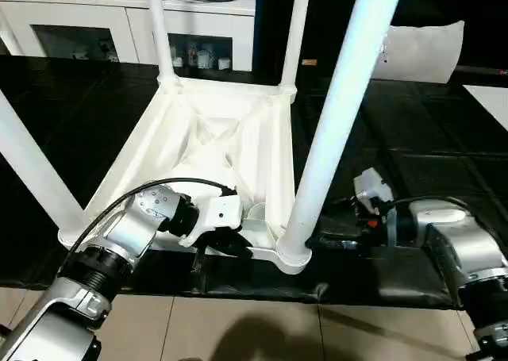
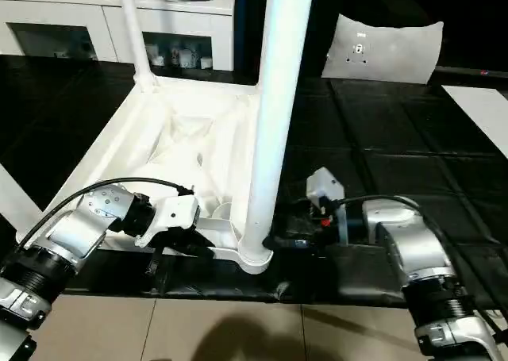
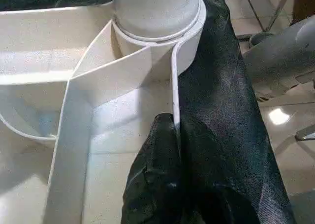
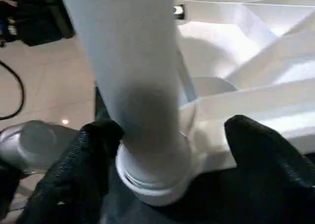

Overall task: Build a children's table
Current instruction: Rotate leg to tighten

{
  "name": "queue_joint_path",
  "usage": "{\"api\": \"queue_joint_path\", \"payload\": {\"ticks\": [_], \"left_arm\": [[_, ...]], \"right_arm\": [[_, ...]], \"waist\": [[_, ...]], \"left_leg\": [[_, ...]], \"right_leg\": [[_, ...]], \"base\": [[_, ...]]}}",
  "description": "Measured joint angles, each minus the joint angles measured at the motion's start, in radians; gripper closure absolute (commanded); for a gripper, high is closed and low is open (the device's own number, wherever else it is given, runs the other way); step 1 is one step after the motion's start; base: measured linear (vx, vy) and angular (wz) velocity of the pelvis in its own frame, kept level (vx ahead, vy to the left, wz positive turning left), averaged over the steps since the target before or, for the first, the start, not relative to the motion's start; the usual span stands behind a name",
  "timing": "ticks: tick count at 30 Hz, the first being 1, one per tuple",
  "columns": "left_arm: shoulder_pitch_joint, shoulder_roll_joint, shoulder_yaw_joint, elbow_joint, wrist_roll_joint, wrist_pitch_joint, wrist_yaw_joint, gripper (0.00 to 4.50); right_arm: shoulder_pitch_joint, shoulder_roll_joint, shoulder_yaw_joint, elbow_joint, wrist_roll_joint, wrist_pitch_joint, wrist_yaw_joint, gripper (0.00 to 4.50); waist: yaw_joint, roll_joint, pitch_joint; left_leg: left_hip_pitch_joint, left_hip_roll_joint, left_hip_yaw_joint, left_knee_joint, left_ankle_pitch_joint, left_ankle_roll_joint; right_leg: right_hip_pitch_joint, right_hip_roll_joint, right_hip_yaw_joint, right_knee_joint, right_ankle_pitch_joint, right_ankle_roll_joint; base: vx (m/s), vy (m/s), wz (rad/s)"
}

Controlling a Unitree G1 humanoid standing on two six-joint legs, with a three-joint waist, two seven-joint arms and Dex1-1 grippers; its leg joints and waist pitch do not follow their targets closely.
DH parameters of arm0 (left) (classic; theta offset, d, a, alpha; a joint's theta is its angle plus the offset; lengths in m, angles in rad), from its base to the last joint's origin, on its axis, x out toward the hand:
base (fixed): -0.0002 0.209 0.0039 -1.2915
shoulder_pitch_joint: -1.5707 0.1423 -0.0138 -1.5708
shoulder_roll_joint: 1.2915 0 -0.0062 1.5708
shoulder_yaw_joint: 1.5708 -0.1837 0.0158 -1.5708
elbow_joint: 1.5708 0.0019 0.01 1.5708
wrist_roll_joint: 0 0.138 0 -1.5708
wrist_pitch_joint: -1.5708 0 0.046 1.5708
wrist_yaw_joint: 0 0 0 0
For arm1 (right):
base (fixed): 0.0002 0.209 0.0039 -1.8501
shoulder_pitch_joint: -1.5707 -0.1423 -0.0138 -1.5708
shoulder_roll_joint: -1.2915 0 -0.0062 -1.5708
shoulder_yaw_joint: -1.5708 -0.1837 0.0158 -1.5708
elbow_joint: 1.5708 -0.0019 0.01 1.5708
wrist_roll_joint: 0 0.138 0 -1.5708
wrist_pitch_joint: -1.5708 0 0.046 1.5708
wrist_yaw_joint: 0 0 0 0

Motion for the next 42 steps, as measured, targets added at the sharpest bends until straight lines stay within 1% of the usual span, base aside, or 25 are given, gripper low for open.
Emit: {"api": "queue_joint_path", "payload": {"ticks": [1,2,3,4,6,7,10,11,12,13,16,20,23,25,28,30,31,34,35,36,37,38,41,42], "left_arm": [[0.0,0.0,0.0,0.0,0.0,0.0,0.0,4.5],[0.0,0.0,0.0,0.0,0.0,-0.001,0.0,4.5],[0.0,-0.001,0.0,0.0,0.0,-0.001,0.0,4.5],[0.0,-0.001,-0.001,0.0,0.0,-0.001,0.0,4.5],[0.0,-0.001,-0.001,0.0,0.0,-0.001,0.0,4.5],[0.0,-0.001,-0.001,0.0,0.001,-0.001,0.0,4.5],[0.0,-0.002,-0.002,0.0,0.001,-0.001,0.0,4.5],[0.0,-0.002,-0.002,0.0,0.001,-0.001,0.0,4.5],[0.0,-0.002,-0.002,0.0,0.001,-0.001,0.0,4.5],[0.0,-0.003,-0.002,0.0,0.001,-0.001,0.0,4.5],[0.0,-0.003,-0.002,0.0,0.001,-0.001,0.0,4.5],[0.0,-0.003,-0.004,-0.002,0.0,-0.001,0.0,4.5],[0.001,-0.008,-0.001,-0.007,-0.001,0.017,0.001,4.5],[0.001,-0.019,0.007,-0.007,-0.002,0.044,0.008,4.5],[-0.005,-0.04,0.013,0.001,0.001,0.078,0.044,4.5],[-0.026,-0.07,0.02,0.036,0.02,0.111,0.099,4.5],[-0.047,-0.087,0.023,0.061,0.035,0.135,0.136,4.5],[-0.089,-0.136,0.047,0.127,0.056,0.193,0.243,4.5],[-0.11,-0.169,0.062,0.16,0.069,0.222,0.306,4.5],[-0.123,-0.191,0.067,0.177,0.072,0.239,0.346,4.5],[-0.131,-0.215,0.078,0.194,0.071,0.252,0.393,4.5],[-0.135,-0.235,0.088,0.207,0.072,0.262,0.431,4.5],[-0.153,-0.264,0.097,0.234,0.074,0.271,0.501,4.5],[-0.157,-0.267,0.099,0.237,0.074,0.271,0.509,4.5]], "right_arm": [[0.0,0.002,0.005,0.0,0.001,0.0,0.005,1.01],[0.0,0.009,0.006,0.0,0.002,0.0,0.011,1.28],[0.0,0.013,0.007,0.0,0.002,0.0,0.013,1.28],[0.0,0.018,0.008,0.0,0.002,-0.001,0.013,1.38],[0.0,0.024,0.008,0.002,0.001,-0.002,0.014,1.38],[0.0,0.028,0.009,0.004,0.0,-0.005,0.014,1.68],[-0.013,0.044,0.017,0.035,-0.005,-0.024,0.013,1.77],[-0.013,0.045,0.021,0.036,-0.005,-0.025,0.014,1.99],[-0.013,0.045,0.026,0.036,-0.005,-0.025,0.015,1.99],[-0.013,0.045,0.027,0.036,-0.005,-0.025,0.015,2.17],[-0.013,0.044,0.028,0.034,-0.004,-0.02,0.02,2.42],[-0.01,0.041,0.027,0.024,-0.002,-0.001,0.021,2.54],[0.002,0.038,0.021,-0.002,0.004,0.03,0.01,2.57],[0.026,0.044,0.003,-0.028,0.014,0.055,-0.014,2.58],[0.051,0.057,-0.024,-0.061,0.025,0.1,-0.079,2.59],[0.061,0.08,-0.042,-0.077,0.006,0.129,-0.17,2.59],[0.059,0.106,-0.056,-0.078,-0.016,0.133,-0.24,2.59],[0.036,0.186,-0.088,-0.071,-0.078,0.156,-0.437,2.59],[0.015,0.231,-0.104,-0.061,-0.11,0.177,-0.542,2.6],[0.001,0.256,-0.114,-0.053,-0.13,0.189,-0.608,2.61],[-0.014,0.279,-0.118,-0.049,-0.144,0.207,-0.682,2.61],[-0.023,0.307,-0.126,-0.047,-0.162,0.219,-0.746,2.61],[-0.045,0.357,-0.133,-0.048,-0.193,0.244,-0.876,2.61],[-0.049,0.363,-0.134,-0.048,-0.198,0.245,-0.892,2.27]], "waist": [[0.0,0.0,0.0],[0.0,0.0,0.0],[0.001,0.0,0.0],[0.001,0.0,0.0],[0.001,0.0,0.0],[0.001,0.0,0.0],[0.001,0.0,0.0],[0.001,0.0,0.0],[0.001,0.0,0.0],[0.001,0.0,0.0],[0.001,0.0,0.0],[0.001,0.0,0.0],[0.003,0.0,0.0],[0.006,0.0,0.0],[0.001,0.0,0.0],[-0.006,0.0,0.0],[-0.014,0.0,0.0],[-0.047,0.001,-0.001],[-0.062,0.002,-0.001],[-0.069,0.002,0.0],[-0.081,0.002,0.0],[-0.088,0.002,0.0],[-0.095,0.002,-0.001],[-0.094,0.002,-0.001]], "left_leg": [[0.0,0.0,0.0,0.0,0.0,0.0],[0.0,0.0,0.0,0.0,0.0,0.0],[0.0,0.0,0.0,0.0,0.0,0.0],[0.0,0.0,0.0,0.0,0.0,0.0],[0.0,0.0,0.0,0.0,0.0,0.0],[0.0,0.0,0.0,0.0,0.0,0.0],[0.0,0.0,0.0,0.0,0.0,0.0],[0.0,0.0,0.0,0.0,0.0,0.0],[0.0,0.0,0.0,0.0,0.0,0.0],[0.0,0.0,0.0,0.0,0.0,0.0],[0.0,0.0,0.0,0.0,0.0,0.0],[0.0,0.0,0.0,0.0,0.0,0.0],[0.0,0.0,0.0,0.0,0.0,0.0],[0.0,0.0,0.0,0.0,0.0,0.0],[0.003,-0.001,0.0,0.0,0.0,-0.001],[0.007,-0.001,0.0,0.0,0.001,-0.003],[0.007,0.0,0.0,0.0,0.002,-0.007],[0.007,0.001,-0.001,-0.001,0.002,-0.011],[0.005,0.003,-0.003,-0.001,0.004,-0.013],[0.004,0.005,-0.004,-0.001,0.004,-0.013],[0.003,0.005,-0.004,-0.001,0.004,-0.013],[0.003,0.005,-0.004,-0.001,0.003,-0.012],[0.003,0.003,-0.004,-0.002,0.0,-0.007],[0.003,0.002,-0.004,-0.004,0.0,-0.005]], "right_leg": [[0.0,0.0,0.0,0.0,0.0,0.0],[0.0,0.0,0.0,0.0,0.0,0.0],[0.0,0.0,0.0,0.0,0.0,0.0],[0.0,0.0,0.0,0.0,0.0,0.0],[0.0,0.0,0.0,0.0,0.0,0.0],[0.0,0.0,0.0,0.0,0.0,0.0],[0.0,0.0,0.0,0.0,0.0,0.0],[0.0,0.0,0.0,0.0,0.0,0.0],[0.0,0.0,0.0,0.0,0.0,0.0],[0.0,0.0,0.0,0.0,0.0,0.0],[0.0,0.0,0.0,0.0,0.0,0.0],[0.0,0.0,0.0,0.0,0.0,0.0],[0.0,0.0,0.0,0.0,0.0,0.0],[0.0,-0.001,0.0,0.0,0.0,0.001],[0.002,-0.001,0.0,0.0,0.0,0.0],[0.005,0.0,0.0,0.0,0.001,0.001],[0.006,0.001,0.0,0.0,0.002,0.001],[0.007,0.002,-0.003,-0.005,0.003,0.003],[0.008,0.003,-0.008,-0.012,0.005,0.005],[0.008,0.004,-0.01,-0.016,0.005,0.006],[0.009,0.004,-0.011,-0.018,0.007,0.008],[0.01,0.004,-0.011,-0.019,0.007,0.008],[0.011,0.003,-0.009,-0.018,0.01,0.004],[0.01,0.003,-0.009,-0.018,0.009,0.002]], "base": [[0.0,0.0,0.0],[0.0,0.0,0.0],[0.0,0.0,0.0],[0.0,0.0,0.0],[0.0,0.0,0.0],[0.0,0.0,0.0],[0.0,0.0,0.0],[0.0,0.0,0.0],[0.0,0.0,0.0],[0.0,0.0,0.0],[0.0,0.0,0.0],[0.0,0.0,0.0],[0.0,0.0,0.0],[0.0,0.0,0.0],[0.0,0.0,0.0],[0.0,0.0,0.0],[0.0,0.0,0.0],[0.0,0.0,0.0],[0.0,0.0,0.0],[0.0,0.0,0.0],[0.0,0.0,0.0],[0.0,0.0,0.0],[0.0,0.0,0.0],[0.0,0.0,0.0]]}}
